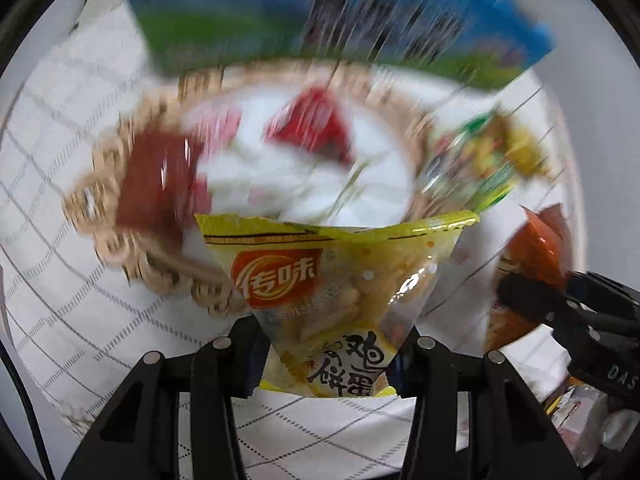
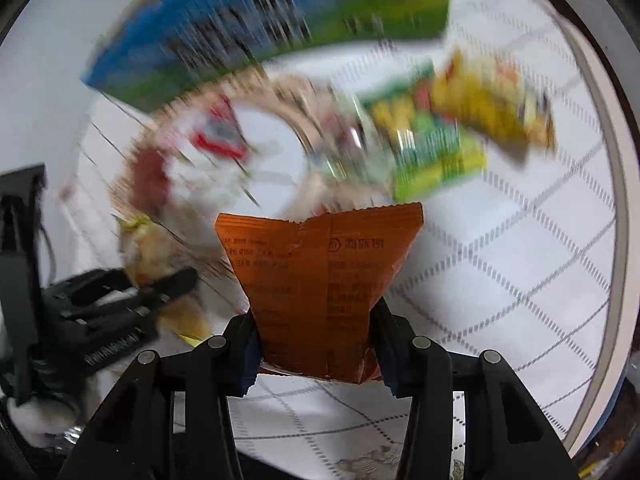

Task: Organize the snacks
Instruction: 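Carry the yellow chip bag with the left tool while the right tool carries the orange bag to the box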

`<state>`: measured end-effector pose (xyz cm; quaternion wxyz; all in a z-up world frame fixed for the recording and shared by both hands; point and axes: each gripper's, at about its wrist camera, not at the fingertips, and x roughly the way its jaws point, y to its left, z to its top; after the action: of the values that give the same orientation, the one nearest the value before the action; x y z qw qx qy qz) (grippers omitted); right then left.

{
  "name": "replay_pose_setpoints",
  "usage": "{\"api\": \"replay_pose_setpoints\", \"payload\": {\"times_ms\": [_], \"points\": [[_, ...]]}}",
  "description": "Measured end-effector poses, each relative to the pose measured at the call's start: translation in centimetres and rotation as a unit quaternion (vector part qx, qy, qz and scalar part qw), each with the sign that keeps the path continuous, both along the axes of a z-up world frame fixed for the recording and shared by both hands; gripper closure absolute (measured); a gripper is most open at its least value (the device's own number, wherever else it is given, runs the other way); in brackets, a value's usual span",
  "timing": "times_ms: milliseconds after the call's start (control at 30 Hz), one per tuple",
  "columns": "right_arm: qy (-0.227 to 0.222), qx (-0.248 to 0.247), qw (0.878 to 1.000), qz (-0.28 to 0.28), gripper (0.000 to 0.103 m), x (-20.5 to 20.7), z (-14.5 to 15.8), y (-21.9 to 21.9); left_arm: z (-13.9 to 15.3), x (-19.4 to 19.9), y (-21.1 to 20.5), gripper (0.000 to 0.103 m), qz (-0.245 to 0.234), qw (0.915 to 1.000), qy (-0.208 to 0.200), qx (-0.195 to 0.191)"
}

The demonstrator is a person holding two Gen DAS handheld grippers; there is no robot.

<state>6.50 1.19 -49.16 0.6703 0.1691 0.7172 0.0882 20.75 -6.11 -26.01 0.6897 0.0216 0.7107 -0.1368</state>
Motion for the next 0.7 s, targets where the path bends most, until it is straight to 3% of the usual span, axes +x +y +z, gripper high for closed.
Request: {"api": "replay_pose_setpoints", "payload": {"times_ms": [233,367,500,700], "points": [[-0.105,0.027,0.994,-0.013,0.053,8.9,9.7,-2.6,10.6,8.0,-1.8,0.059,0.003,0.9942,-0.082,-0.069],[-0.146,-0.006,0.989,0.001,0.053,14.2,13.2,-4.3,13.6,13.5,-1.6,0.059,0.005,0.9913,-0.120,-0.053],[-0.141,-0.030,0.989,0.011,0.053,19.9,12.6,-4.8,12.6,19.0,-0.9,0.059,0.012,0.9936,-0.110,-0.024],[-0.080,-0.051,0.995,0.026,0.053,25.1,7.8,-4.9,5.5,23.9,-0.3,0.059,0.022,0.9992,-0.031,0.011]]}}
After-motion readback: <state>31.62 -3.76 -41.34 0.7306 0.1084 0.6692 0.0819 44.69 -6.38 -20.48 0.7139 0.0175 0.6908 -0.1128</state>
